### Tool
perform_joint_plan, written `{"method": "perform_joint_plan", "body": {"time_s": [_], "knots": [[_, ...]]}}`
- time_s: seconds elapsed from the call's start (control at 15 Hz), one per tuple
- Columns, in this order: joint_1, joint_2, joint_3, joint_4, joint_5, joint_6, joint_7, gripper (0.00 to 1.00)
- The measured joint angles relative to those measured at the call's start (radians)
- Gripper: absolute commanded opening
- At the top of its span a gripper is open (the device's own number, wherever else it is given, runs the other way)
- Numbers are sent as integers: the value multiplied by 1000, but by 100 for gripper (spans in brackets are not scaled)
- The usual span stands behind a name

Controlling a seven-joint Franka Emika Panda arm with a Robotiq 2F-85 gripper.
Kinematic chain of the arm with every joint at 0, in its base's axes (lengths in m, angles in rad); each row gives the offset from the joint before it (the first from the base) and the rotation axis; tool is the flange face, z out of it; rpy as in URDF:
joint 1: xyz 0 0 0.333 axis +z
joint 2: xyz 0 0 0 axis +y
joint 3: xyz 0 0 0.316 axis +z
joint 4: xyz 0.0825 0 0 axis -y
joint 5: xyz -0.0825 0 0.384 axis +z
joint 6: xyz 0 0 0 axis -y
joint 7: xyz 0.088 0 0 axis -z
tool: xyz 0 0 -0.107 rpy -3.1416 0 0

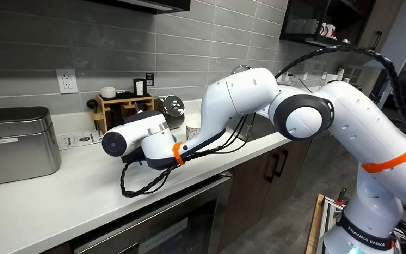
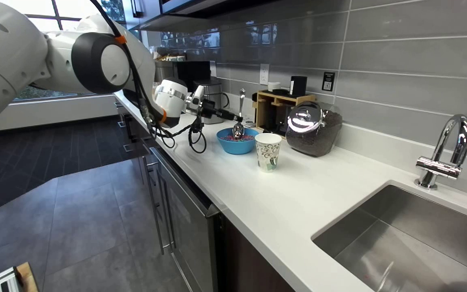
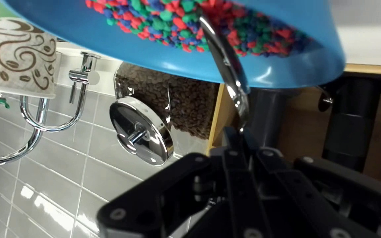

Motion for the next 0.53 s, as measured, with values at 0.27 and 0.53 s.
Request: {"method": "perform_joint_plan", "body": {"time_s": [0.27,0.53], "knots": [[-6,5,1,0,0,18,-17,1],[-15,5,7,0,1,35,-58,1]]}}
